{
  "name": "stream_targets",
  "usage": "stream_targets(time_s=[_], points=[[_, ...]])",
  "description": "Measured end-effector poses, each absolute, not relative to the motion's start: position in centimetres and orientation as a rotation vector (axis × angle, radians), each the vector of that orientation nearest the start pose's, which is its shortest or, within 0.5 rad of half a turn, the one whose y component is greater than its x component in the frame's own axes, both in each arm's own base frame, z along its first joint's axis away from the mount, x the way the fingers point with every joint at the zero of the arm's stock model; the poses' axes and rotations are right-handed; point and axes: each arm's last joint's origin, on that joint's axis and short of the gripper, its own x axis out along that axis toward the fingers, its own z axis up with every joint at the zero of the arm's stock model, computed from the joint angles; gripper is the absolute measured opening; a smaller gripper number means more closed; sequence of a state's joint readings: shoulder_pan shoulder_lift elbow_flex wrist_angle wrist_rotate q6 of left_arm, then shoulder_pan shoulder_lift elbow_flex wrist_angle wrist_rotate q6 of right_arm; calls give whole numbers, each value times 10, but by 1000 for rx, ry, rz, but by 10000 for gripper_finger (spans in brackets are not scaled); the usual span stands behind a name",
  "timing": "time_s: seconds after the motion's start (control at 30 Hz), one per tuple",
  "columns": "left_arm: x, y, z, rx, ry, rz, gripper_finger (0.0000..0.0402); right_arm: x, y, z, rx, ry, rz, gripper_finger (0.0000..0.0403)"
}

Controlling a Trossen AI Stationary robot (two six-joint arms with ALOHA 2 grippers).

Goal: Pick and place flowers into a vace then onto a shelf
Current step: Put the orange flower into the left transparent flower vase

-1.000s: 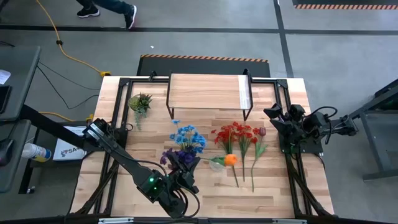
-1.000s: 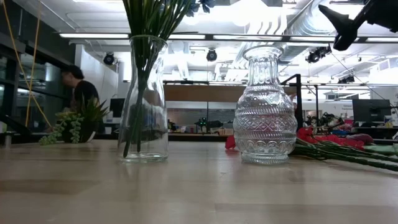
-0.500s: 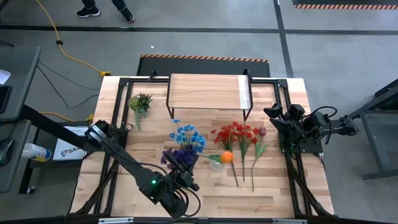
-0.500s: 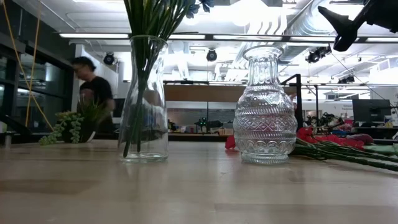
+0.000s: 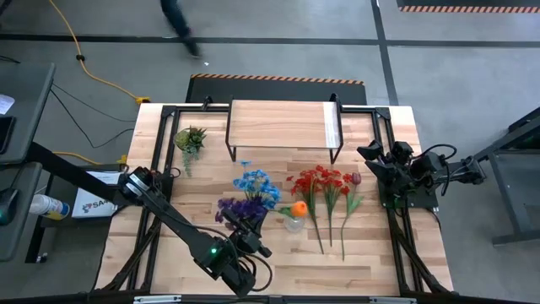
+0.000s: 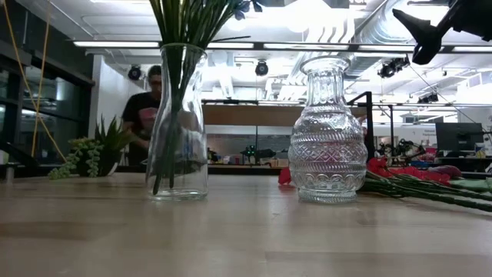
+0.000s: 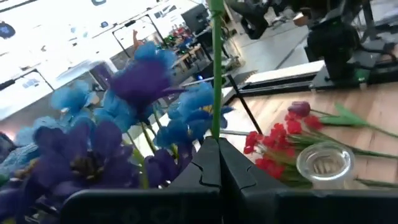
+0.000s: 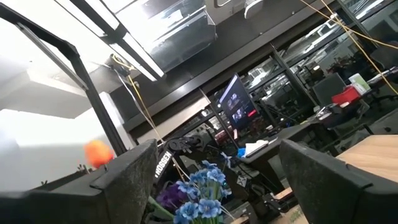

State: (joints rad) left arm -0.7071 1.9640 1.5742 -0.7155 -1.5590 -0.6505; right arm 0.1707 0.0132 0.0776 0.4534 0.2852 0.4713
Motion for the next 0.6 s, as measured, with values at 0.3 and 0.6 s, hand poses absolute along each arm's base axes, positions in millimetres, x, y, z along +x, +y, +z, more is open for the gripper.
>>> stream_targets(time_s=[0.3,0.6], points=[[319,-234,247,364,164,854,20,80,6,230,580,-521,13,328],[322,-237,231,349,155,856,20,80,6,230,601,-519,24,328]])
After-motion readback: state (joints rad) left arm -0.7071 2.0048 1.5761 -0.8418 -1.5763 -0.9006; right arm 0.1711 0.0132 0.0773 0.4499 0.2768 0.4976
